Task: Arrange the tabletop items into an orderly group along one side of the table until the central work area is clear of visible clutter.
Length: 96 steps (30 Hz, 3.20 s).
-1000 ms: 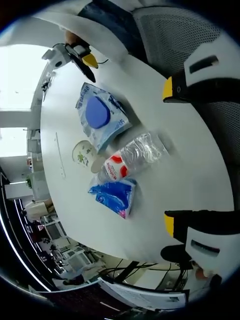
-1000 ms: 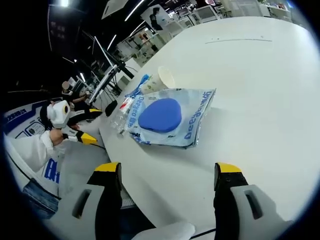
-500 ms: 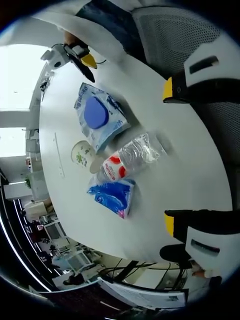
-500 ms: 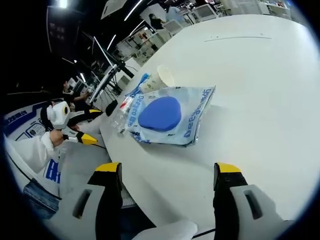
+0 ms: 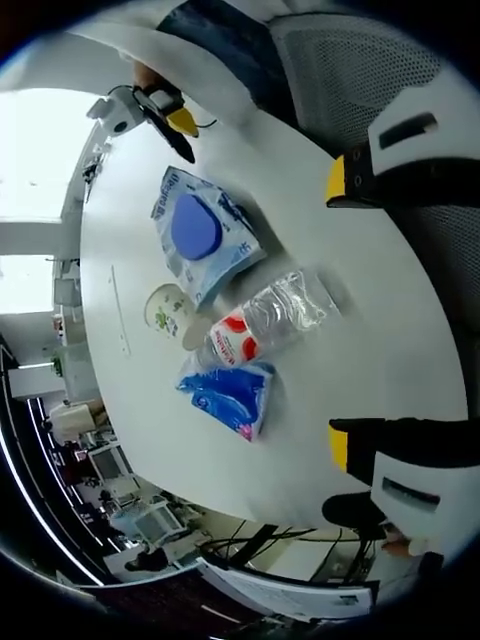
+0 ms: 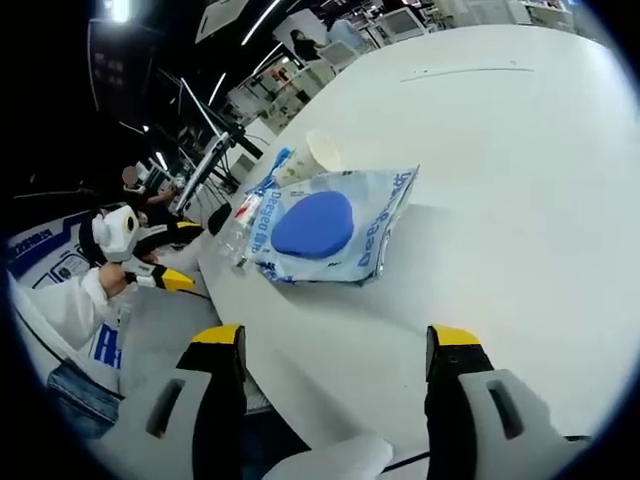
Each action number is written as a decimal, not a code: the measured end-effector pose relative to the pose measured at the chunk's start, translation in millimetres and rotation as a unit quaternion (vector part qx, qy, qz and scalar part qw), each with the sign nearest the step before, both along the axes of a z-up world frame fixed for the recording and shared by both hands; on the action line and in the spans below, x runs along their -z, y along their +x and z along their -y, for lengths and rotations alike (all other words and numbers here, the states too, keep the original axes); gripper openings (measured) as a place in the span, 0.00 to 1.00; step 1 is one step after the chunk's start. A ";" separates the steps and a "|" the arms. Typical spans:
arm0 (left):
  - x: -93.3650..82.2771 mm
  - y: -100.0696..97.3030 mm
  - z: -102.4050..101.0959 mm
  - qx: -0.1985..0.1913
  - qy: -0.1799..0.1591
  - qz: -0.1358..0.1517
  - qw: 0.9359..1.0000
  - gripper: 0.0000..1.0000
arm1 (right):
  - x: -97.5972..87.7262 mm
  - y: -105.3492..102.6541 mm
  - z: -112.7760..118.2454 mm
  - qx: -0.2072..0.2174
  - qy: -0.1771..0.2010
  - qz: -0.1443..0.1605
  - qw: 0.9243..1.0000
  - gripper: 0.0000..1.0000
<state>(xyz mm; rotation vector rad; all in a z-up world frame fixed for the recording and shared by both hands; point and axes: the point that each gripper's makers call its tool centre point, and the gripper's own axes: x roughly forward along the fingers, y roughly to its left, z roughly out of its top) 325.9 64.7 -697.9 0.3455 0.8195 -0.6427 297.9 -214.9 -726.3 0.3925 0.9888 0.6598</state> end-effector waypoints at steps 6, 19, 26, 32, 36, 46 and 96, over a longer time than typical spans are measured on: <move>0.3 -1.3 1.3 -0.001 0.001 -0.003 1.000 0.88 | -0.8 0.1 0.2 0.003 0.001 0.000 1.000 0.73; -5.4 0.2 18.0 -0.039 -0.037 -0.006 0.999 0.80 | -0.5 2.5 4.9 0.014 0.001 0.001 1.000 0.71; -4.8 -0.5 31.8 -0.047 -0.058 -0.006 0.997 0.75 | -0.1 1.3 5.7 0.011 -0.002 0.002 1.000 0.69; 0.9 -2.9 39.6 -0.048 -0.064 -0.016 0.997 0.72 | -0.5 3.8 7.3 0.014 -0.005 0.004 1.000 0.68; 0.0 -1.7 43.5 -0.065 -0.081 -0.016 0.995 0.69 | -2.1 7.3 7.2 0.013 -0.007 0.012 1.000 0.66; 0.7 -3.9 50.4 -0.087 -0.102 -0.018 0.991 0.61 | -3.9 9.2 3.1 -0.006 -0.022 0.028 0.999 0.63; 29.7 23.0 112.0 -0.189 -0.163 -0.083 0.965 0.34 | -17.1 47.4 15.7 -0.009 -0.066 0.094 0.993 0.35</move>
